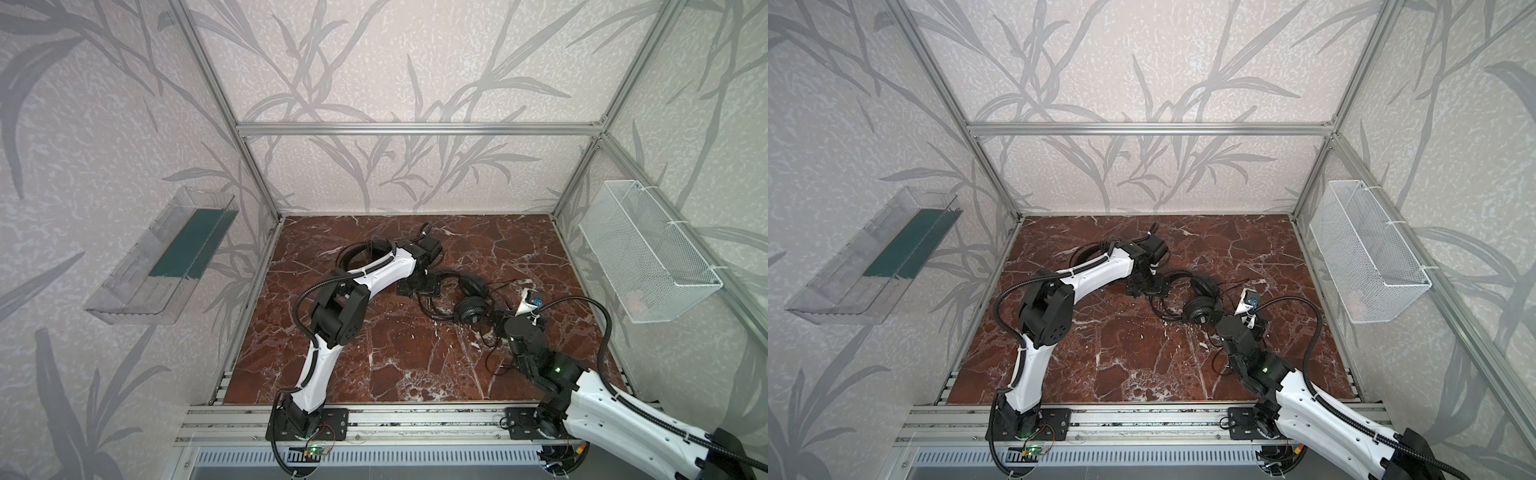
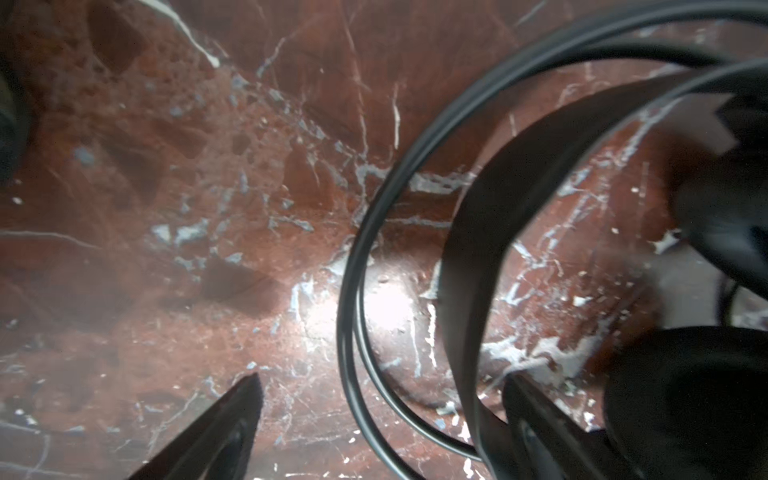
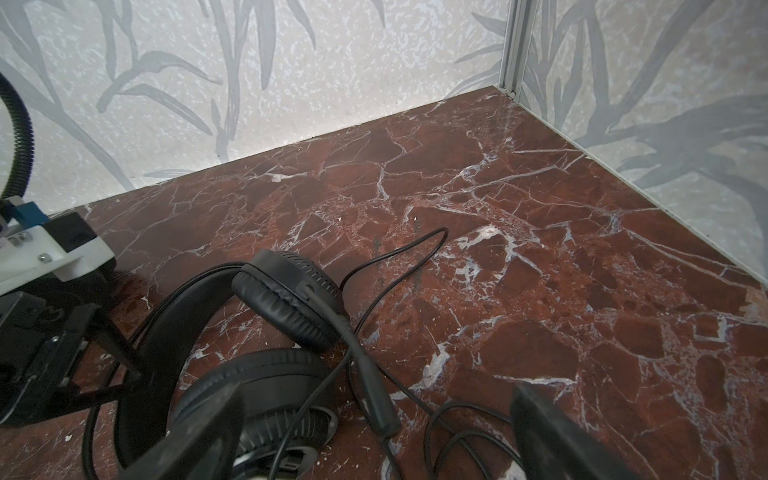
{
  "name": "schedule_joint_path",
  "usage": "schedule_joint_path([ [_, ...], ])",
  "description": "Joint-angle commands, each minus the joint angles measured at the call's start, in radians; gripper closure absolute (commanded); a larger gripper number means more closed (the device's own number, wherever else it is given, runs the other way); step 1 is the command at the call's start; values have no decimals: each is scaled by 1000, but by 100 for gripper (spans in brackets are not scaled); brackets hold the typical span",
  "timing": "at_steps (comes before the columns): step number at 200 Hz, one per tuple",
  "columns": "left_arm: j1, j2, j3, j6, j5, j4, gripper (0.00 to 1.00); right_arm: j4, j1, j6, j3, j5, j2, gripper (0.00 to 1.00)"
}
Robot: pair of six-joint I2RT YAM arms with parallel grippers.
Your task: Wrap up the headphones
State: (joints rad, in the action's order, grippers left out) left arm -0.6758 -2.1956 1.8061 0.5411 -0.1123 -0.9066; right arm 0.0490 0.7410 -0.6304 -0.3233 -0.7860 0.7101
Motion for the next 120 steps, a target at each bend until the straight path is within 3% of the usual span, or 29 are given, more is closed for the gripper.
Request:
schedule_joint_path([
  [1, -10, -47, 60, -18, 72, -84, 11, -15, -3, 8, -23, 1, 1, 1],
  [120, -25, -197, 226, -23, 123, -218, 37, -17, -3, 12, -26, 17, 0, 1],
])
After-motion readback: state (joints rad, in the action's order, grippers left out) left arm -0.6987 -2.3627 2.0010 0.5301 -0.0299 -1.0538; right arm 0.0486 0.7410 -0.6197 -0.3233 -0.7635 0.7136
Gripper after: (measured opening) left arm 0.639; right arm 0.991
